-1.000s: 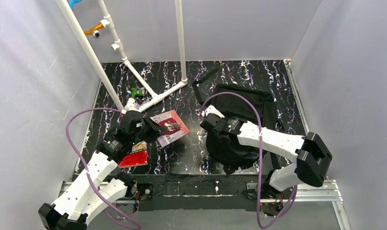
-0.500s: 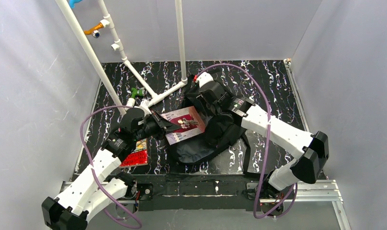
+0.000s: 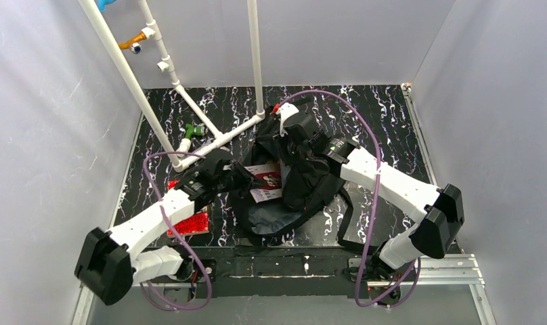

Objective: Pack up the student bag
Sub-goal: Place the book in the student bag.

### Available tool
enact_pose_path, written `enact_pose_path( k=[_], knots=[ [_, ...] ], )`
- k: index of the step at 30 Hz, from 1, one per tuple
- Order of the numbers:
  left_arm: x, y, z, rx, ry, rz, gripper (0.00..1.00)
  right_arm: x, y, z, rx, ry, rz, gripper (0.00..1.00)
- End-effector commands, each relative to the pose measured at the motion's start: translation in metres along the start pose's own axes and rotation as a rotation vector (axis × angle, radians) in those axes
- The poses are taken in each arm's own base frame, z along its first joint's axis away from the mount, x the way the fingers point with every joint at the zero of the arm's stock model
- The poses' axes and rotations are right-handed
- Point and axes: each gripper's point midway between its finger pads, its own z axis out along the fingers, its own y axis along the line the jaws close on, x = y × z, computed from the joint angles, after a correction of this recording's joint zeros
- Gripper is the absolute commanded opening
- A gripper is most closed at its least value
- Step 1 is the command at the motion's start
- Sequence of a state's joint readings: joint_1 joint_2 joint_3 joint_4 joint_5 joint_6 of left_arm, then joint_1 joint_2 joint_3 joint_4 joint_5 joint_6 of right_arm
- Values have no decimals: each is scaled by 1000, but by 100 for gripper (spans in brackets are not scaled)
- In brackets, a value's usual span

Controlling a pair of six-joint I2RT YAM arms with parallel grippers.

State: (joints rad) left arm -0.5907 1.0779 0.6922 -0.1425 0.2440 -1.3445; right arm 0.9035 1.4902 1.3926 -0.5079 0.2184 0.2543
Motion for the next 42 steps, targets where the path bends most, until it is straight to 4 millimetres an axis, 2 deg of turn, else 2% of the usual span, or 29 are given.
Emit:
enact_pose_path(
  k=[1,4,7,9,10,12,15,16,17,18,22,25,30,33,37,41,42],
  knots=[
    [-12,-36,23,38,-101,6,0,-63,30,-26,-150,-221,105,1],
    [-16,-55,47,90,-138,22,0,-69,36,-30,-183,-236,129,1],
    [-25,-81,60,155,-216,106,0,-72,40,-32,-201,-231,132,1],
    [-37,-85,70,131,-302,172,6,-70,39,-35,-197,-232,125,1],
    [-43,-79,77,103,-330,160,10,-68,35,-35,-183,-235,123,1],
    [-51,-55,95,32,-335,45,25,-65,26,-37,-143,-242,113,1],
    [-44,-37,115,-20,-263,-4,52,-56,6,-35,-67,-231,95,1],
    [-41,-34,114,-28,-257,-2,69,-52,-2,-33,-44,-221,99,1],
    [-39,-33,113,-28,-252,9,95,-48,-10,-32,-29,-207,106,1],
    [-36,-33,110,-25,-241,22,98,-45,-19,-30,-15,-196,114,1],
    [-24,-32,85,-4,-192,62,98,-34,-46,-29,21,-190,142,1],
    [-14,-19,62,-79,-144,110,98,-27,-66,-26,45,-165,154,1],
    [6,-6,31,-144,-34,243,98,-13,-83,-24,90,-122,112,1],
    [7,0,8,-153,-33,336,95,-10,-94,-27,135,-106,86,1],
    [-24,26,-36,-283,-184,539,96,-8,-122,-42,277,-85,22,1],
    [-59,72,-82,-517,-319,661,98,0,-163,-64,506,-56,-82,1],
    [-67,85,-93,-585,-341,655,98,2,-168,-66,536,-43,-93,6]
  ],
)
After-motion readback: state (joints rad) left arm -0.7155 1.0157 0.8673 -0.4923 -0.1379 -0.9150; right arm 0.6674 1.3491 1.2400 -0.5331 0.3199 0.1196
